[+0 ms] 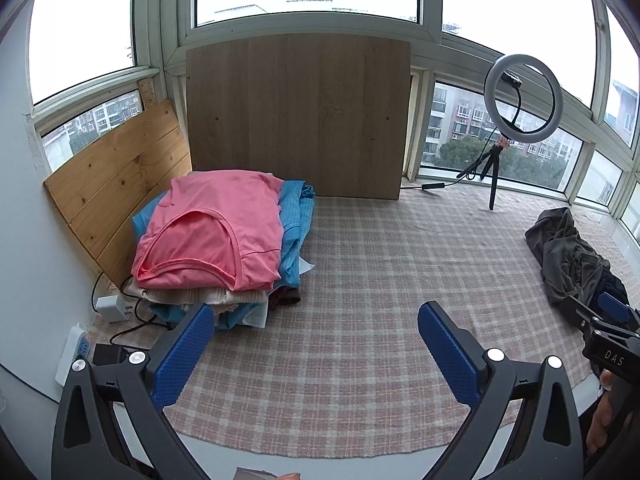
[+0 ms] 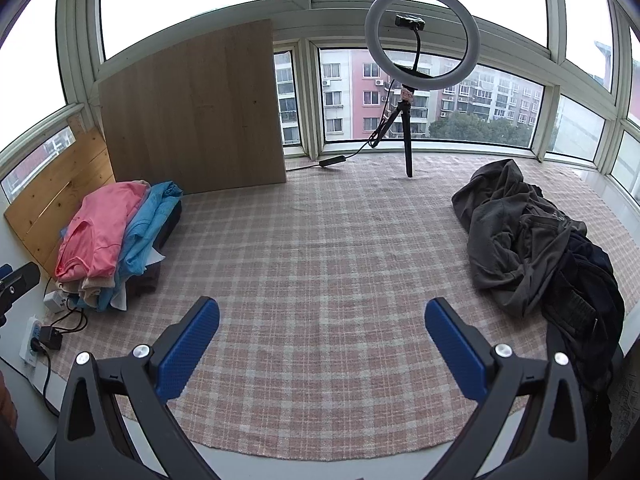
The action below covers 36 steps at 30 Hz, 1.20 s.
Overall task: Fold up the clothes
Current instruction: 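Move both grippers toward the crumpled dark grey daisy sweatshirt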
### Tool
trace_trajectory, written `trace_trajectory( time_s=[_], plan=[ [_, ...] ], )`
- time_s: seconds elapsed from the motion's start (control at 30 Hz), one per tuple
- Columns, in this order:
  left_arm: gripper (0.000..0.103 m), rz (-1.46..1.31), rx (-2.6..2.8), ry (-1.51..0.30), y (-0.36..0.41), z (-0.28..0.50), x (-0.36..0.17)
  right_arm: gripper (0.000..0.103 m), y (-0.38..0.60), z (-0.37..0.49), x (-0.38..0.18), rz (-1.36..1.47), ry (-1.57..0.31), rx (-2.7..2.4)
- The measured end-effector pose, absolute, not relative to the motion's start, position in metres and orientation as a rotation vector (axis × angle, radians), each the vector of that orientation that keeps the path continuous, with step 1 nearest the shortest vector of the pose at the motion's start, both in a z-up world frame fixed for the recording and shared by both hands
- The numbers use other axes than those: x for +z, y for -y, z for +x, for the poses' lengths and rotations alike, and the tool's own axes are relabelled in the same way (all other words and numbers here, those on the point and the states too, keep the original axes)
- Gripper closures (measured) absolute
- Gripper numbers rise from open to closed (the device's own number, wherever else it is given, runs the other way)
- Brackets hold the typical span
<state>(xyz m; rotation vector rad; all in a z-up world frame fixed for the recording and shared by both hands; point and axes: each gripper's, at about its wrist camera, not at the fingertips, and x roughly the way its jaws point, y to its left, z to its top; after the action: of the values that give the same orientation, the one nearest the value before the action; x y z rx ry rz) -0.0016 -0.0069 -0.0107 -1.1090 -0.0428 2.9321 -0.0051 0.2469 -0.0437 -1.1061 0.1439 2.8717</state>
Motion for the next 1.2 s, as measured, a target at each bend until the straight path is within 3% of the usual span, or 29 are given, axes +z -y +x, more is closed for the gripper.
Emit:
trace_trajectory(
  time_s=[0.33,1.2],
  plan=[
    [0.001,-1.168,2.880,0.020,0.038,-0.010,-0.058,0.000,-0.238,-0.001,-0.049,-1.093,-0.142,2.862],
    [0.001,-1.132,2.741,0.015,0.019,-0.035,-0.063,0.000,-0.260,0.021,-0.055,-1.038,-0.178,2.725]
  ],
)
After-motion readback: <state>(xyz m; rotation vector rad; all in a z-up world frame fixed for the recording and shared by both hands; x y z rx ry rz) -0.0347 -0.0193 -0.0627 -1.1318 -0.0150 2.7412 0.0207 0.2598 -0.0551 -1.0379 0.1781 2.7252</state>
